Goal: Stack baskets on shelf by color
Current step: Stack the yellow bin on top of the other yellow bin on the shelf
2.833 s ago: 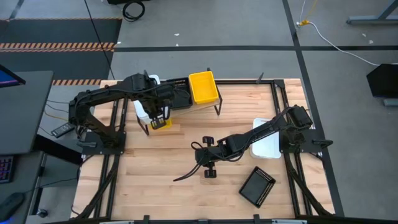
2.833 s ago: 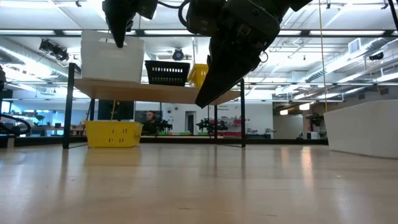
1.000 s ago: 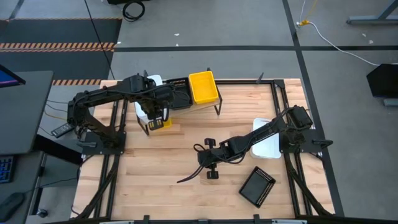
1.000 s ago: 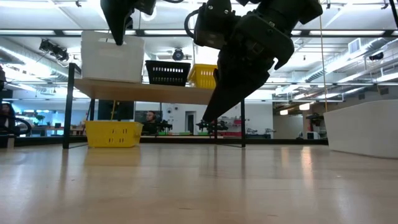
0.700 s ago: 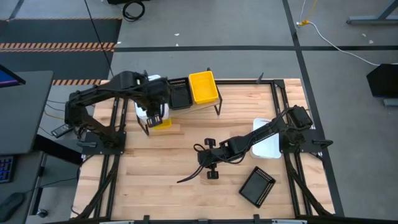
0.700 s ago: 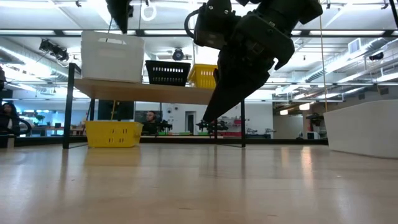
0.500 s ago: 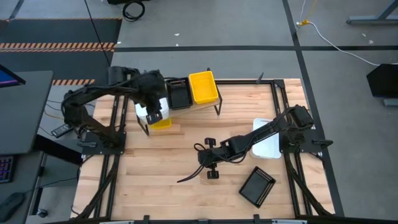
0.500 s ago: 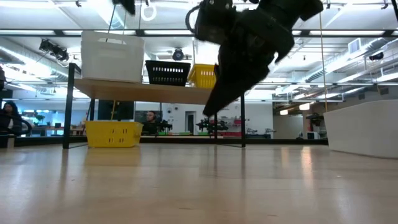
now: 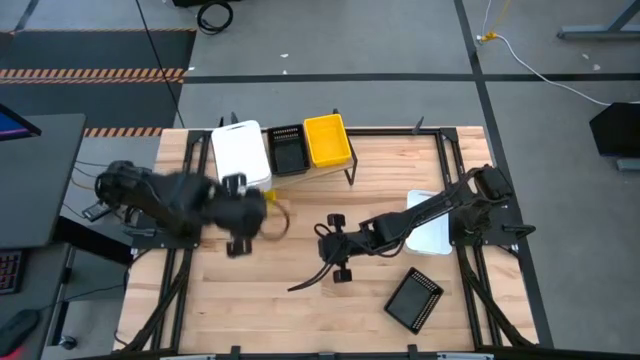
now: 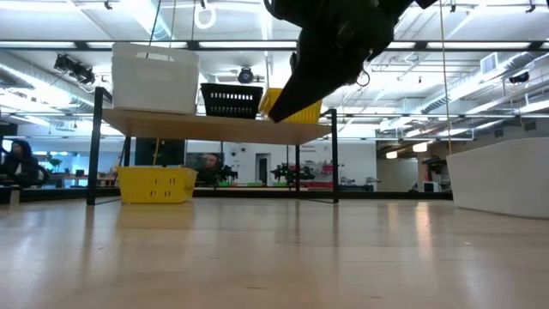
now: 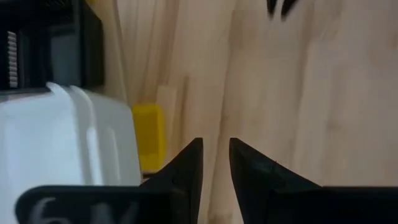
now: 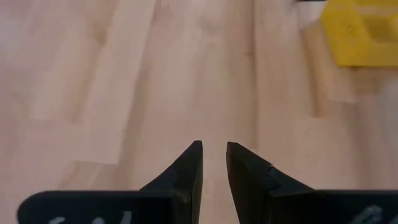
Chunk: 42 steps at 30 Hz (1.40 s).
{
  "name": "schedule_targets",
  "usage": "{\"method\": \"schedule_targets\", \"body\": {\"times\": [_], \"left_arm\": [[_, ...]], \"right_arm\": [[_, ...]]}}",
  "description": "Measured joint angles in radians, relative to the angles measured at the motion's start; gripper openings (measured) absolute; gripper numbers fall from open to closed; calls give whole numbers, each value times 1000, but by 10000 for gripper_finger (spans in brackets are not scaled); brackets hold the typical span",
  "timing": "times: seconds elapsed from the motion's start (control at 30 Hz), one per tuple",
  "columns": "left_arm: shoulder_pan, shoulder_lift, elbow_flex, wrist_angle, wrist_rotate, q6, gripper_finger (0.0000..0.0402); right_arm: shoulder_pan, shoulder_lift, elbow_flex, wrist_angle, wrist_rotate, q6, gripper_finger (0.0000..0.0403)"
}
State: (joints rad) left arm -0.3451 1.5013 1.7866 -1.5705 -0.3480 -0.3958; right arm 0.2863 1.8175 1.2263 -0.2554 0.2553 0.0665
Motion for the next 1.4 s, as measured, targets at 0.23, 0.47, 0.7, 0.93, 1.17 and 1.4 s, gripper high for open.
{"method": "schedule_targets", "body": {"times": [0.23, 0.47, 0.7, 0.93, 1.17, 1.4], "left_arm": [[-187, 1, -223, 27, -114, -171, 84], [-383, -13, -317, 168, -341, -277, 78], [-502, -102, -466, 234, -580, -417, 79], [-515, -218, -694, 491, -555, -423, 66], [-455, -232, -898, 825, -383, -334, 53], [-280, -232, -1030, 1227, -239, 0, 52]], "right_arm": [[-24, 0, 0, 53, 69, -105, 78], [-56, 0, 0, 157, 61, -207, 85], [-80, 9, 1, 267, 59, -282, 131], [-86, 72, 1, 411, 65, -334, 176], [-79, 128, 0, 369, 97, -357, 185], [-16, 79, 1, 182, 170, -221, 185]]}}
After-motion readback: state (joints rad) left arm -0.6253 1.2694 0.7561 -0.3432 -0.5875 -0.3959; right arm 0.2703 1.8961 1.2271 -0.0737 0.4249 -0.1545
